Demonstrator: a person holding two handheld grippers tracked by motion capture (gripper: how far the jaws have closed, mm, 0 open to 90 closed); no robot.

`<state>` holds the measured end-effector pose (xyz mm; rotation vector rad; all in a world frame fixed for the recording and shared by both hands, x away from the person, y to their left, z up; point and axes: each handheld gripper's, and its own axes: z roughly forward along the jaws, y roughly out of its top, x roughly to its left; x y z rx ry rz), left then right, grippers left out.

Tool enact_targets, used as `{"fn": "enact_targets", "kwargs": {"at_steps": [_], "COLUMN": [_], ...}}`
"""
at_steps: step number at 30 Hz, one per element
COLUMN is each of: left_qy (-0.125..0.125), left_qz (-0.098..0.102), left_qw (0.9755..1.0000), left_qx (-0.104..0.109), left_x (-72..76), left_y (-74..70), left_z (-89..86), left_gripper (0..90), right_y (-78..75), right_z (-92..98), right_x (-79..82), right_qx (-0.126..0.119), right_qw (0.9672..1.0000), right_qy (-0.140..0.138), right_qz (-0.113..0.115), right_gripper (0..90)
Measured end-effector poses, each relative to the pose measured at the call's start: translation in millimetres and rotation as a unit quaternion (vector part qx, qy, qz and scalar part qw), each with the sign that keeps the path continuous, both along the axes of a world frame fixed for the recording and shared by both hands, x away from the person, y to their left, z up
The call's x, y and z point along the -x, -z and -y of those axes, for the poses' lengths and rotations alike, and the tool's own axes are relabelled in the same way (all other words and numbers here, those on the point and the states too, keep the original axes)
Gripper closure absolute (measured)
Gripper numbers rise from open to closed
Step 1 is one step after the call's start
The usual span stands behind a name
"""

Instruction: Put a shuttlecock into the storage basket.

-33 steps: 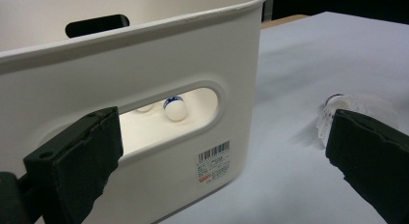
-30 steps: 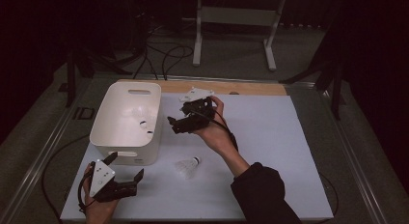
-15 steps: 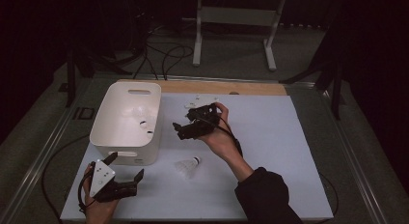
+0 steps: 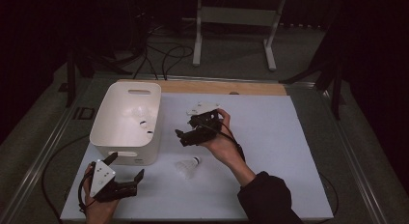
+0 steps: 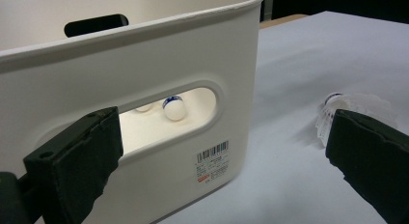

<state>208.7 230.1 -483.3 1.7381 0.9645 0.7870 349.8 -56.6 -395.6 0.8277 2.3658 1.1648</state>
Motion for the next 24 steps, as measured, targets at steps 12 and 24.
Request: {"fn": "enact_targets", "kwargs": {"at_steps": [12, 24], "left_qy": [0.001, 0.001], "left_qz": [-0.001, -0.003], "left_qw": [1.0000, 1.0000], "left_qx": [0.000, -0.002], "left_x": [-0.1, 0.2], "left_y": [0.1, -0.1], "left_z": [0.3, 0.1], "left_gripper": [0.2, 0.2], "right_y": [11.6, 23.9], "right_z": [4.4, 8.5], "right_x": [7.5, 16.6], "right_qx": [-0.001, -0.002], "right_qw": [0.9999, 0.9996], "right_qy": [-0.006, -0.008], "right_qz": [-0.015, -0.026], "right_gripper": [7.2, 7.2]}}
